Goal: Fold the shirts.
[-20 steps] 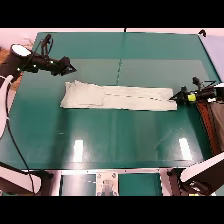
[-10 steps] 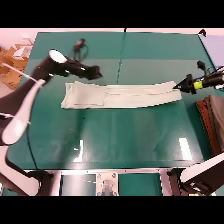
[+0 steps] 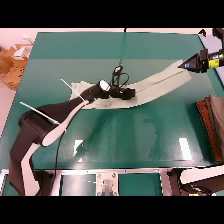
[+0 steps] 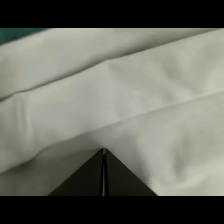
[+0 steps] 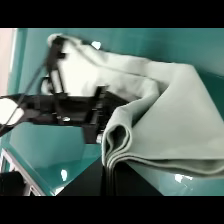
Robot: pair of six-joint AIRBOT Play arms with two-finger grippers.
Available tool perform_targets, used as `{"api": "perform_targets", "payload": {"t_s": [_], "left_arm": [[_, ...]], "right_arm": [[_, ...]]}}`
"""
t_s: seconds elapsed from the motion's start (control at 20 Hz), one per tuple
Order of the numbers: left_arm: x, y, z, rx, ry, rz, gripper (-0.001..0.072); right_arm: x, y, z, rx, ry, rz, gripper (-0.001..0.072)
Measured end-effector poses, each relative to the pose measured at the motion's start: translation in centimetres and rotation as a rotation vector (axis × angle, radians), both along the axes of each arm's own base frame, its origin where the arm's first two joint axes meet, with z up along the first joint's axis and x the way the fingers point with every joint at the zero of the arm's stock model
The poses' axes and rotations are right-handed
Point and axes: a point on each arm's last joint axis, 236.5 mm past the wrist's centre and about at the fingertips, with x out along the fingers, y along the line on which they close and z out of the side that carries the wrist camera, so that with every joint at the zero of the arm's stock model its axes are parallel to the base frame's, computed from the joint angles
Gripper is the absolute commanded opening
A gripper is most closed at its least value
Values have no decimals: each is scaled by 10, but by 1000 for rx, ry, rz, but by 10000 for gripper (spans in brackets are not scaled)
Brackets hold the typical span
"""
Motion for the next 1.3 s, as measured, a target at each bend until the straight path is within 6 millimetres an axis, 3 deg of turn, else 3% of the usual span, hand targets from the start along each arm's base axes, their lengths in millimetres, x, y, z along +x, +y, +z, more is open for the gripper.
{"api": "perform_targets", "payload": {"t_s": [0.25,0.4,0.5,0.65,0.75,0.95,1.15,1.2,1.25,1.3], "left_arm": [[-1,-9,-1,-29,27,2,22],[14,10,30,-77,55,-59,22],[25,38,62,-99,65,-138,22],[44,112,101,-51,94,-202,22],[53,174,114,21,119,-186,22],[65,292,129,119,168,-63,23],[69,379,133,145,204,65,22],[69,397,134,150,207,90,22],[68,410,136,148,207,103,22],[66,422,135,148,213,115,23]], "right_arm": [[-2,21,20,14,-57,50,18],[-3,30,25,24,-71,69,18],[-3,40,27,33,-66,79,18],[1,81,31,54,-69,112,18],[7,123,32,68,-88,140,19],[20,236,19,113,-128,185,19],[25,366,-30,176,-136,178,19],[24,399,-46,202,-131,159,109],[21,428,-62,221,-128,149,405],[16,455,-79,237,-126,141,471]]}}
